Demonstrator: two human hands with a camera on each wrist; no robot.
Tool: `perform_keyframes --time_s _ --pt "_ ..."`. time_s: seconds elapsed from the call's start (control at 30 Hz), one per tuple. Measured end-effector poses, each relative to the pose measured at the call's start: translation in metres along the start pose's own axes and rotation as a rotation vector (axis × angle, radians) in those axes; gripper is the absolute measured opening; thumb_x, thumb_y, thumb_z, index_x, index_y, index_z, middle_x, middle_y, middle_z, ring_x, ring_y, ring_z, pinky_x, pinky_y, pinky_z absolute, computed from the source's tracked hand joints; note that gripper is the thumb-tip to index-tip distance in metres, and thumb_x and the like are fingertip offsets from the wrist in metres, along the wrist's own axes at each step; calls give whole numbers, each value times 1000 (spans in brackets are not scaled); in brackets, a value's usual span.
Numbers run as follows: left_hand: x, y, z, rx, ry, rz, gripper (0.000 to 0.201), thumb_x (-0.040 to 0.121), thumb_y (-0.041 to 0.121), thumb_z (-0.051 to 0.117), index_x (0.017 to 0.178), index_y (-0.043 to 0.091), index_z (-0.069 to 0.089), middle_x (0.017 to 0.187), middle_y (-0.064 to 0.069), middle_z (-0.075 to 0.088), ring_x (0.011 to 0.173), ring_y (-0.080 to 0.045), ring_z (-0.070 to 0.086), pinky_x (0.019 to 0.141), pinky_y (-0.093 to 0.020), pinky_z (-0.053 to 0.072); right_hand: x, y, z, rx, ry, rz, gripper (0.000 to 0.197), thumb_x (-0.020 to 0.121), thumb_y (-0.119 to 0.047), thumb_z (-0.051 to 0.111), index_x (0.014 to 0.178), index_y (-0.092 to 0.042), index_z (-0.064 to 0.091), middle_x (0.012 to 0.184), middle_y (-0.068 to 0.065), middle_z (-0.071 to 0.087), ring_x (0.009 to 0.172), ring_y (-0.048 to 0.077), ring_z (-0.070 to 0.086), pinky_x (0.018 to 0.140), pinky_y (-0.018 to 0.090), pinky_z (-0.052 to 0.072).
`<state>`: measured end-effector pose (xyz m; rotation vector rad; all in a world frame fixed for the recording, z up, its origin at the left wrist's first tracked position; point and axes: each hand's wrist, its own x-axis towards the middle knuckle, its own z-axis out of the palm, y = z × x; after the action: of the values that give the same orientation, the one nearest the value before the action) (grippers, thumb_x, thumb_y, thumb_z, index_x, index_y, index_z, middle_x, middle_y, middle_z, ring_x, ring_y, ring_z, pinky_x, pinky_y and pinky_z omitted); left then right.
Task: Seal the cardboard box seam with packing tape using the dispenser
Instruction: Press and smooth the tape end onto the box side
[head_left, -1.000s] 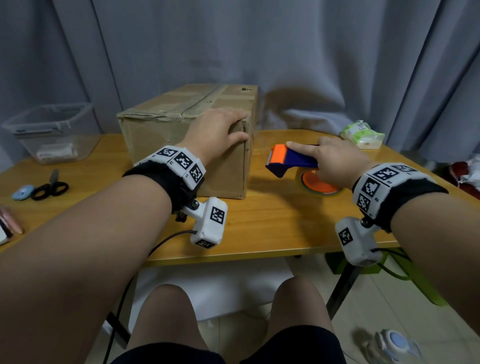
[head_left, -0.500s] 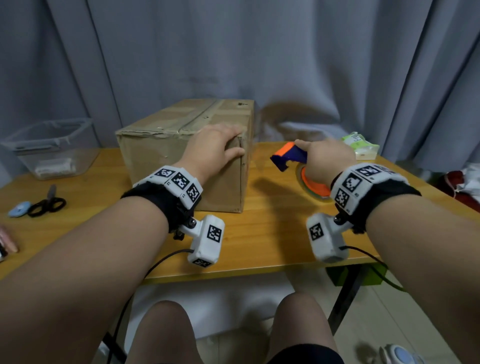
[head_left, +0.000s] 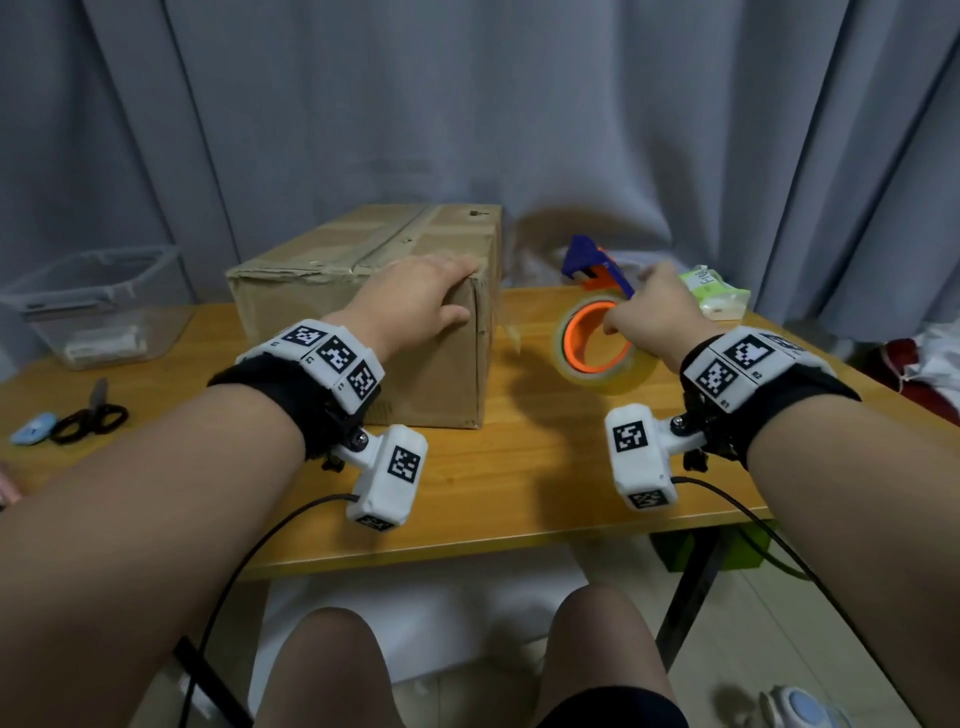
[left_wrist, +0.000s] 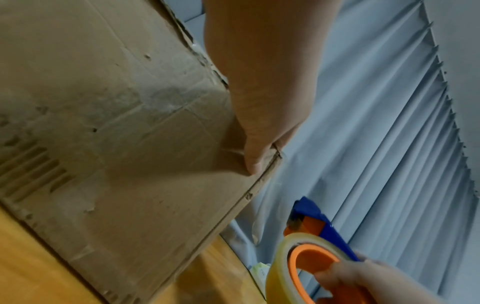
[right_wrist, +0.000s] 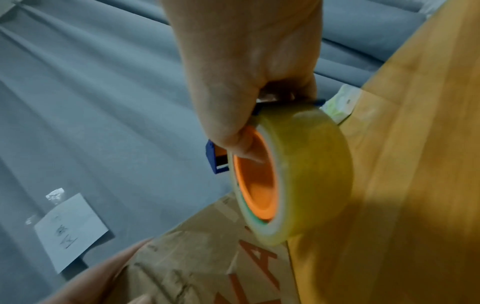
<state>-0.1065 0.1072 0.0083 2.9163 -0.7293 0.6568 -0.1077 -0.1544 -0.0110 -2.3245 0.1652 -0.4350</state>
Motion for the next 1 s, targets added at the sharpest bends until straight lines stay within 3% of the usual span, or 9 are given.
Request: perform_keyframes --time_s 0.13,0.23,0.4,0.53,0.63,0.73,0.83,0.93,1.0 --pt "0 -2 0 15 -11 17 61 87 31 63 142 23 39 143 1 48 129 -21 46 106 -40 38 2 31 9 76 29 181 59 69 -14 80 114 0 44 80 6 50 82 25 53 60 32 42" --pt "6 2 2 13 8 28 57 86 32 63 138 21 44 137 -1 54 124 -23 50 103 -42 40 3 43 7 -110 20 233 33 69 -20 82 71 -6 52 68 6 50 65 23 48 48 28 32" --pt "25 29 9 35 89 36 41 86 31 62 123 15 56 122 -4 63 114 -26 55 97 -38 40 20 61 10 -281 12 299 26 78 -15 73 66 -3 54 69 11 53 71 27 54 47 29 34" --pt "44 47 21 91 124 9 35 86 34 62 115 16 58 114 -5 65 107 -27 58 90 -36 40 24 78 15 -332 -6 367 31 86 -11 62 62 -5 44 63 10 45 55 20 44 45 29 31" --pt "54 56 25 153 128 -4 31 87 35 62 110 15 57 109 -6 66 101 -27 60 83 -36 43 22 75 13 -396 -77 364 22 87 -19 64 80 -1 53 71 10 53 59 21 50 47 28 36" --pt "55 56 25 123 113 8 33 89 34 59 115 15 55 113 -6 65 104 -28 60 84 -36 43 26 57 12 -262 84 115 48 85 -27 62 127 -7 47 115 14 60 104 31 58 83 39 50" --pt "43 41 17 41 93 56 42 90 35 56 128 18 49 122 -6 62 111 -28 57 89 -37 46 20 10 12 -59 329 -344 43 88 -30 57 126 -11 51 123 9 56 117 27 51 101 45 41" --pt "20 14 2 102 121 44 46 90 42 54 131 22 49 121 -3 63 111 -24 57 94 -39 45 3 -44 23 -97 276 -713 45 84 -41 56 121 -16 56 119 5 57 114 23 52 99 39 39" --pt "0 -9 -8 133 122 3 47 89 44 55 131 25 50 121 0 63 111 -21 58 94 -38 44 -7 -70 39 -299 211 -860 52 82 -49 59 124 -18 56 124 4 56 118 23 51 106 41 31"
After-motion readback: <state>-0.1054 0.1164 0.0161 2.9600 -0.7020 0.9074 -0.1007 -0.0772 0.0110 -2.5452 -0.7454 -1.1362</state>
